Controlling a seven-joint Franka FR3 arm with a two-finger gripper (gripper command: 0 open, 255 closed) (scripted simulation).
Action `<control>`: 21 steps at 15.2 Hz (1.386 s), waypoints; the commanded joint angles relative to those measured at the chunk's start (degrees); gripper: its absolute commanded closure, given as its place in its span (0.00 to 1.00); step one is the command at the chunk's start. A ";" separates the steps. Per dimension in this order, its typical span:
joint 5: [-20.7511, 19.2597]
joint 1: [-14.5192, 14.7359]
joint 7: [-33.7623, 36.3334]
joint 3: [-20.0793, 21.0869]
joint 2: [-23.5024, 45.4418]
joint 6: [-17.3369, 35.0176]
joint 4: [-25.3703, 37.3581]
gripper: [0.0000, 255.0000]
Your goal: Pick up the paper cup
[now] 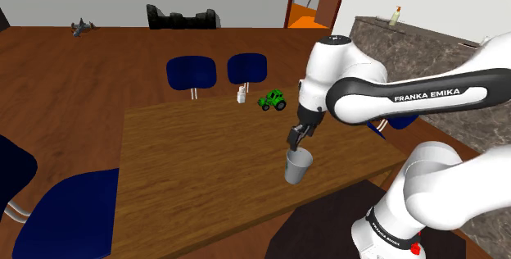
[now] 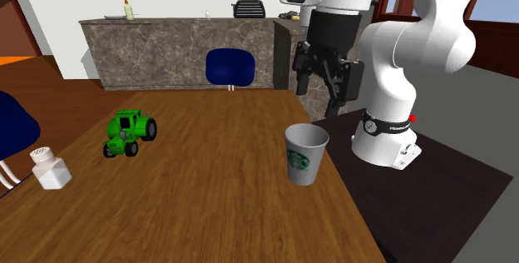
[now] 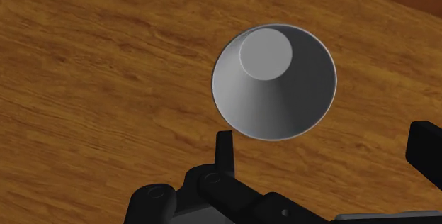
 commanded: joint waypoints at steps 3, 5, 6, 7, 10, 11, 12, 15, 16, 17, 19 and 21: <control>0.45 0.59 3.37 2.97 6.19 7.88 -3.20 0.00; 0.47 0.73 4.79 4.17 8.92 10.81 -4.01 0.00; 0.39 0.65 4.95 4.30 9.58 11.87 -4.41 0.00; 0.31 0.56 5.11 4.43 10.28 12.93 -4.79 0.00; -0.04 0.24 5.66 4.87 12.51 16.19 -5.83 0.00; -0.18 0.10 5.87 5.03 13.31 17.30 -6.15 0.00; -0.35 -0.04 6.08 5.19 14.14 18.42 -6.45 0.00; -0.46 -0.14 6.21 5.28 14.68 19.19 -6.68 1.00; -0.42 -0.10 6.23 5.30 14.62 19.11 -6.67 1.00; -0.44 -0.12 6.22 5.29 14.65 19.12 -6.65 1.00; -0.44 -0.12 6.22 5.29 14.65 19.12 -6.65 1.00; -0.44 -0.12 6.22 5.29 14.66 19.12 -6.64 1.00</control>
